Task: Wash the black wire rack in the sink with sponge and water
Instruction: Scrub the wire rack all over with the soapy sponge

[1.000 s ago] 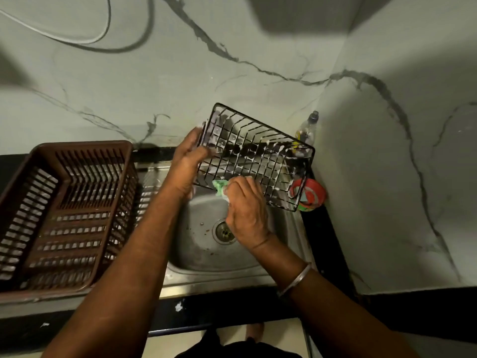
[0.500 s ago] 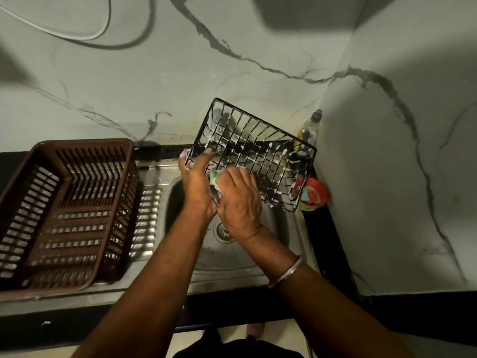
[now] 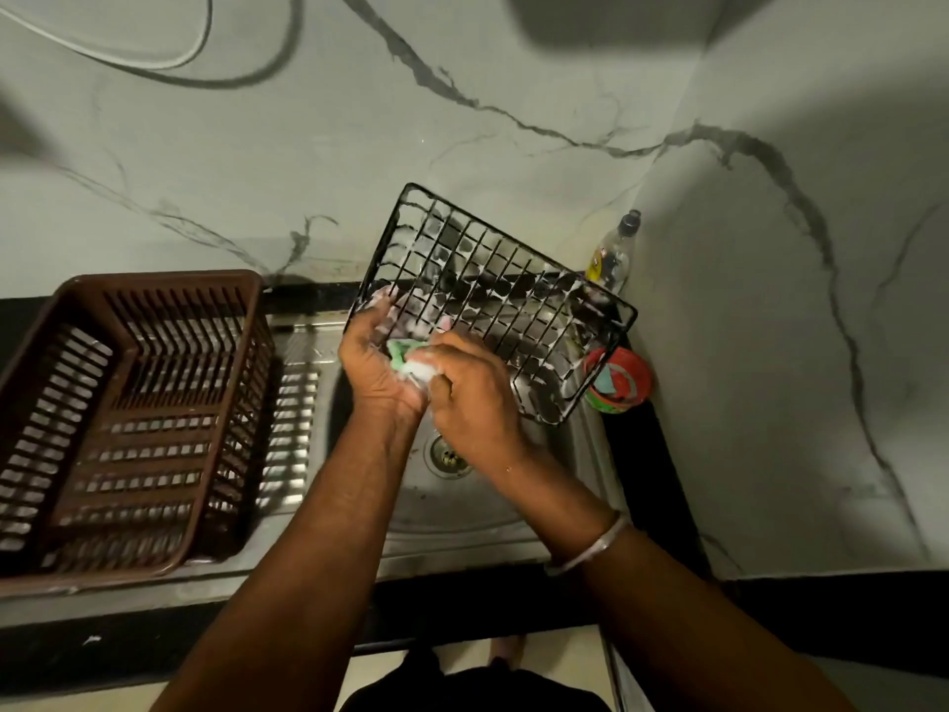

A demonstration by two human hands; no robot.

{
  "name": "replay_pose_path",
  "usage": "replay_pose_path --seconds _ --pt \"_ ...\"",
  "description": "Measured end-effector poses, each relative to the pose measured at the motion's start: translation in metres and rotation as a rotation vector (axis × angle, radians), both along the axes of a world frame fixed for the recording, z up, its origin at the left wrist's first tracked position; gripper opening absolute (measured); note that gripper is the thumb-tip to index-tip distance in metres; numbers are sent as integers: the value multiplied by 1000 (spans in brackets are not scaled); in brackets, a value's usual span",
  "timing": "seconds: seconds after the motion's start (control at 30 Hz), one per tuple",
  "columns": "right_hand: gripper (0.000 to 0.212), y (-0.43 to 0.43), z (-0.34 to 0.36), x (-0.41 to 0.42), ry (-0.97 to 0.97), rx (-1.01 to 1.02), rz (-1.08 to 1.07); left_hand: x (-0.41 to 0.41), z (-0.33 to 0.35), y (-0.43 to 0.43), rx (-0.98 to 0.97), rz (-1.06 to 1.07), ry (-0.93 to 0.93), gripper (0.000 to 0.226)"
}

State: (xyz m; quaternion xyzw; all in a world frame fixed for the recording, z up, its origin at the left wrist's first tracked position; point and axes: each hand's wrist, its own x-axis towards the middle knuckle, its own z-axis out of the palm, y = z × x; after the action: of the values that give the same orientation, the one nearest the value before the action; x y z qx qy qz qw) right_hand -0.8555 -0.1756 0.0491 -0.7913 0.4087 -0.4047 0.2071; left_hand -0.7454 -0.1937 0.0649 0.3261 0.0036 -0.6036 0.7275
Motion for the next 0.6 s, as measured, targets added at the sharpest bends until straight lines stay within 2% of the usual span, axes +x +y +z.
replay_pose_path --seconds 0.1,0.2,0.27,0.4,0.47,0.53,0.6 --pt "35 -4 -5 -25 103 -124 26 9 -6 -4 4 46 -60 21" --pt "36 3 -6 -19 94 -76 -63 11 -9 -10 3 113 -70 35" --pt "35 10 -11 -19 72 -88 -35 10 -7 -12 -21 111 -39 40" --pt "38 8 -17 -27 99 -49 -35 12 -10 -12 14 134 -62 43" --pt "36 13 -10 -13 99 -32 -60 8 -12 -13 -22 109 -14 36" --pt "33 18 -12 -16 99 -89 -44 6 -11 -13 -14 113 -4 31" --pt "32 17 -20 -34 133 -139 -37 9 -12 -14 11 137 -35 39"
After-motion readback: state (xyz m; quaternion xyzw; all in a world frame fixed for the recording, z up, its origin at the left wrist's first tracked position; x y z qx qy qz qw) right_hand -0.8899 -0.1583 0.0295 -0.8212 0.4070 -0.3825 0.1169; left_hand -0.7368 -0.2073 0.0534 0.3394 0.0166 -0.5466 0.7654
